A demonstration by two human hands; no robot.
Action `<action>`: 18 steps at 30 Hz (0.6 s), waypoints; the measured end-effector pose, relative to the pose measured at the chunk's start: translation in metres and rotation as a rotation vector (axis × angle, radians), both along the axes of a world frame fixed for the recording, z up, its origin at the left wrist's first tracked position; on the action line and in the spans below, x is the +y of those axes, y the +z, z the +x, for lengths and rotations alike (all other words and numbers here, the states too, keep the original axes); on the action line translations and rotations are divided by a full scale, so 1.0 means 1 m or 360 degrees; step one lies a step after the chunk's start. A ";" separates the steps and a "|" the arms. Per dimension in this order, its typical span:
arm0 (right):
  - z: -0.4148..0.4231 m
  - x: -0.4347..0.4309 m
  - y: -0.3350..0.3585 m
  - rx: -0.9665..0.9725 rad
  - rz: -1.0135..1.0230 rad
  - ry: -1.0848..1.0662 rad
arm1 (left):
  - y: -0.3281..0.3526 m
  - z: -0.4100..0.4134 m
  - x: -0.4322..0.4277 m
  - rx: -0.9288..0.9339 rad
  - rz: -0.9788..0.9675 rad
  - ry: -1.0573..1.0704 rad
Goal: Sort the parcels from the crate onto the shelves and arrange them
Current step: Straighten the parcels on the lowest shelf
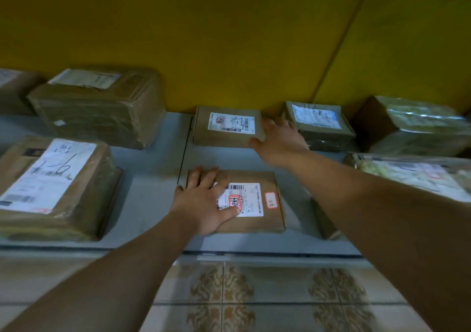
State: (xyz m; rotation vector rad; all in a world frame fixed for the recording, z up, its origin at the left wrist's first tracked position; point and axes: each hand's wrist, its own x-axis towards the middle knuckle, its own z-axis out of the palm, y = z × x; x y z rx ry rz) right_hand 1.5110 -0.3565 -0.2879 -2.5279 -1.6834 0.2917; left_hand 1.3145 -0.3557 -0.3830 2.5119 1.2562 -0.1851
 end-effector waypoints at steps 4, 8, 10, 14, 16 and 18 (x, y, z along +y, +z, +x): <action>-0.002 -0.036 0.037 -0.0151 -0.0058 0.0050 | 0.012 0.001 0.001 0.0041 -0.0076 -0.0013; 0.009 -0.069 0.070 -0.0235 -0.0041 -0.0051 | 0.041 0.007 0.005 0.0099 -0.0143 -0.0070; 0.016 -0.084 0.085 -0.0208 -0.0048 -0.0181 | 0.062 0.012 0.008 0.0076 -0.0152 -0.0112; 0.029 -0.110 0.105 -0.0134 -0.0088 -0.0385 | 0.105 0.026 0.004 -0.0069 -0.0119 -0.0206; 0.036 -0.117 0.112 -0.0081 -0.0067 -0.0458 | 0.119 0.035 0.001 -0.0162 -0.0080 -0.0232; 0.047 -0.122 0.113 -0.0060 -0.0047 -0.0500 | 0.127 0.047 0.000 -0.0227 -0.0077 -0.0272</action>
